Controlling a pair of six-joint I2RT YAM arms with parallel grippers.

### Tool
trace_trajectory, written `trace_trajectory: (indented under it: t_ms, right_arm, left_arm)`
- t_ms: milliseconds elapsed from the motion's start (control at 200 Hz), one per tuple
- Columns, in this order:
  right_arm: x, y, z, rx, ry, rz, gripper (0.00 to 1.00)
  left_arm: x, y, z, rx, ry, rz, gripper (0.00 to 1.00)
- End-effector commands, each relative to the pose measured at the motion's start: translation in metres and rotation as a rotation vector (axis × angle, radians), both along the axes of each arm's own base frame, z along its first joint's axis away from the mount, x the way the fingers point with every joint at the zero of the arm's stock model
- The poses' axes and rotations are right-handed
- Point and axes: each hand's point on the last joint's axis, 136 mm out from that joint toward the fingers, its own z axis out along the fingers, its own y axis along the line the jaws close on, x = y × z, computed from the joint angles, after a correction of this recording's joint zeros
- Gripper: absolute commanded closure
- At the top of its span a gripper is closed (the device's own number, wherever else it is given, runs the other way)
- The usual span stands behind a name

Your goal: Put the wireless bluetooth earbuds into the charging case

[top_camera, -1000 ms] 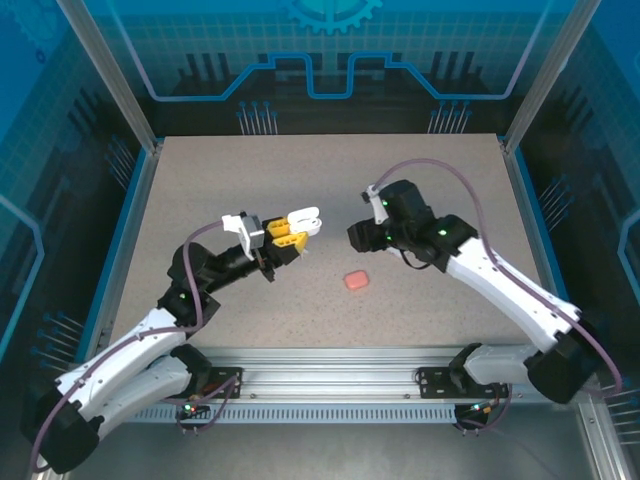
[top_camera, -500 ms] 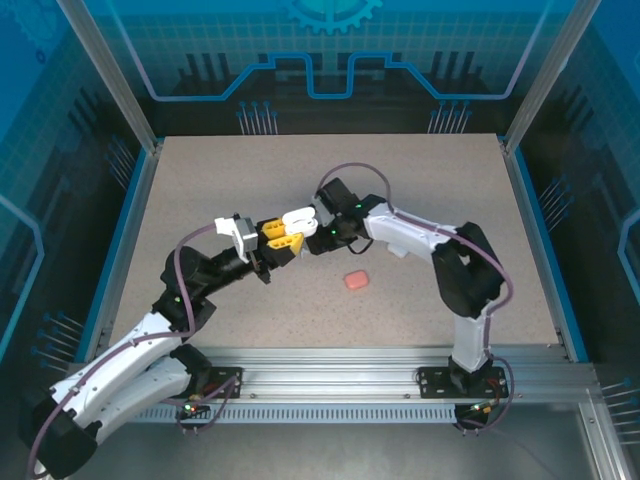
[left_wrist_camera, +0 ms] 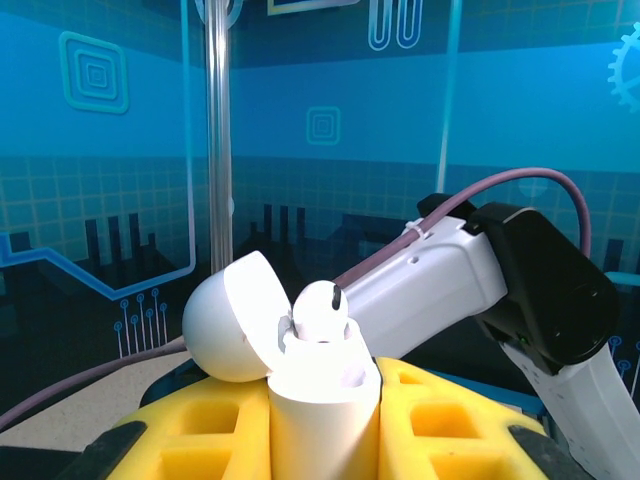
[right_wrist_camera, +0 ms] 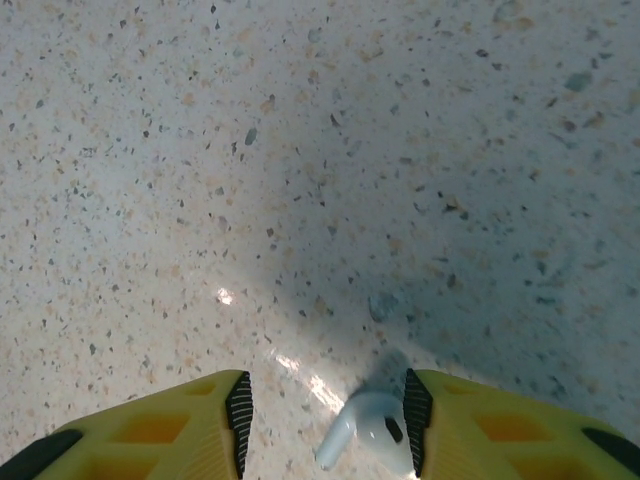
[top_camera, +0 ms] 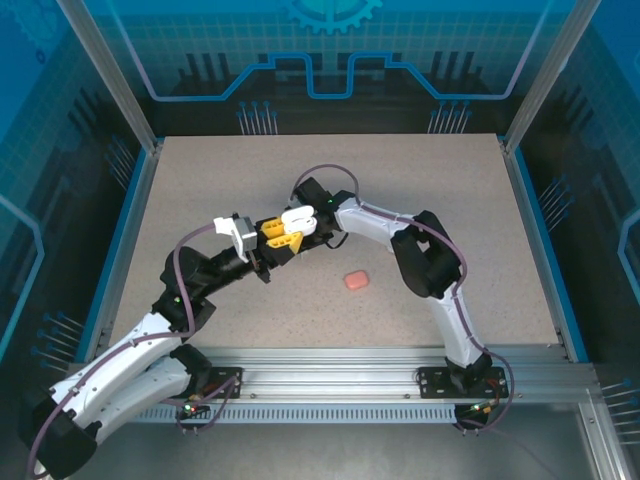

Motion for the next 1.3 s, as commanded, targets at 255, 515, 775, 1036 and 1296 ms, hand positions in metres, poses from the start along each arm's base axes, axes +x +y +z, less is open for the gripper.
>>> trace_trajectory:
  t_ms: [255,515,775,1036,1296]
  right_arm:
    - [-0.02,-0.001,-0.014,-0.072,0.039,0.076,0.54]
    - [-0.031,-0.013,-0.01,-0.089,0.042,0.086,0.58]
    - [-0.032,-0.014,-0.007,-0.085,0.049,0.087,0.63]
    - [-0.038,-0.019,-0.007,-0.095,0.063,0.093,0.64]
    - [-0.038,-0.023,-0.009,-0.091,0.07,0.084,0.68]
  left_arm:
    - [-0.002,0.005,0.005,-0.017,-0.024,0.023,1.0]
    - [-0.001,0.004,0.003,-0.013,-0.019,0.023,1.0]
    - [-0.002,0.004,0.004,-0.014,-0.018,0.021,1.0]
    - [-0.001,0.004,0.003,-0.013,-0.015,0.022,1.0]
    - [0.0,0.003,0.002,-0.01,-0.011,0.022,1.0]
